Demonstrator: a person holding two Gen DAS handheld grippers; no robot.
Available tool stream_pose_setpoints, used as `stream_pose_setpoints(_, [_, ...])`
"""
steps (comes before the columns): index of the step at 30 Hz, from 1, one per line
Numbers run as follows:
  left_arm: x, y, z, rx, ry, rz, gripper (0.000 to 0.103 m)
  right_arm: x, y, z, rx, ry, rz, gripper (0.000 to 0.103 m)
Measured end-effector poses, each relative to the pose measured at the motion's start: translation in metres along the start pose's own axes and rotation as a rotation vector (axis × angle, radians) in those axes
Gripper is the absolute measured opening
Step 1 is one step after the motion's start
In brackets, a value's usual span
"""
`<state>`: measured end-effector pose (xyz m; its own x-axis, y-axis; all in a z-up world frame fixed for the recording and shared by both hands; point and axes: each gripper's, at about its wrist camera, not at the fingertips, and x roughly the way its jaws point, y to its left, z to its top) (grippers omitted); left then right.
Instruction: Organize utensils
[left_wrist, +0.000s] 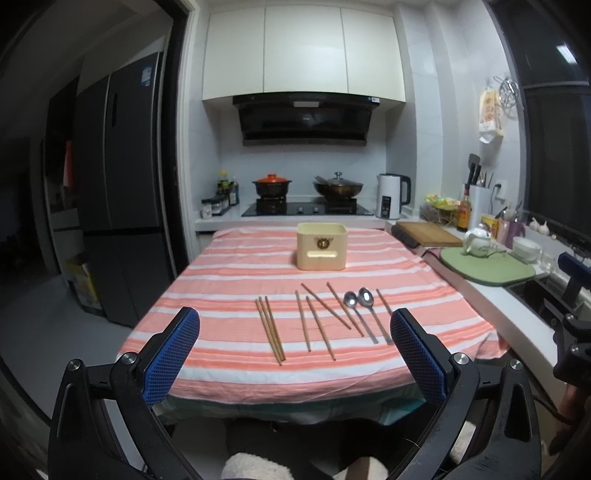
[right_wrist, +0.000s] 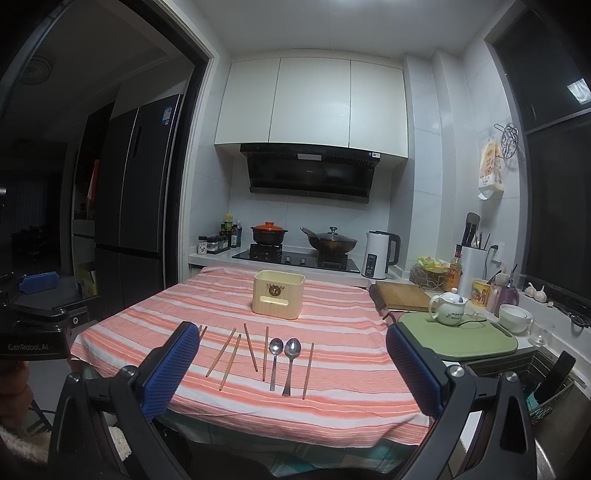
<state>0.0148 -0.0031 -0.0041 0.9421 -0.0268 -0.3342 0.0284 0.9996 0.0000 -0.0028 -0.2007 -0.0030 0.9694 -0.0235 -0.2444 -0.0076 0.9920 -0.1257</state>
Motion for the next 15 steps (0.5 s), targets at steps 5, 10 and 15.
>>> stream_pose_setpoints(5, [0.0037,-0.0004,-0.0010,-0.003,0.011,0.001,0.103,0.0013,-0.0007,0.0017,0.002,0.003,0.000,0.103])
stream_pose_setpoints(10, [0.0058,0.0000,-0.0006,-0.004,0.015,-0.001,0.103,0.0029,-0.0017,0.0014,0.004,0.007,0.001,0.103])
stream_pose_setpoints(15, [0.0077,0.0010,-0.0013,-0.002,0.019,-0.002,0.103,0.0040,-0.0030,0.0009,0.006,0.013,0.004,0.103])
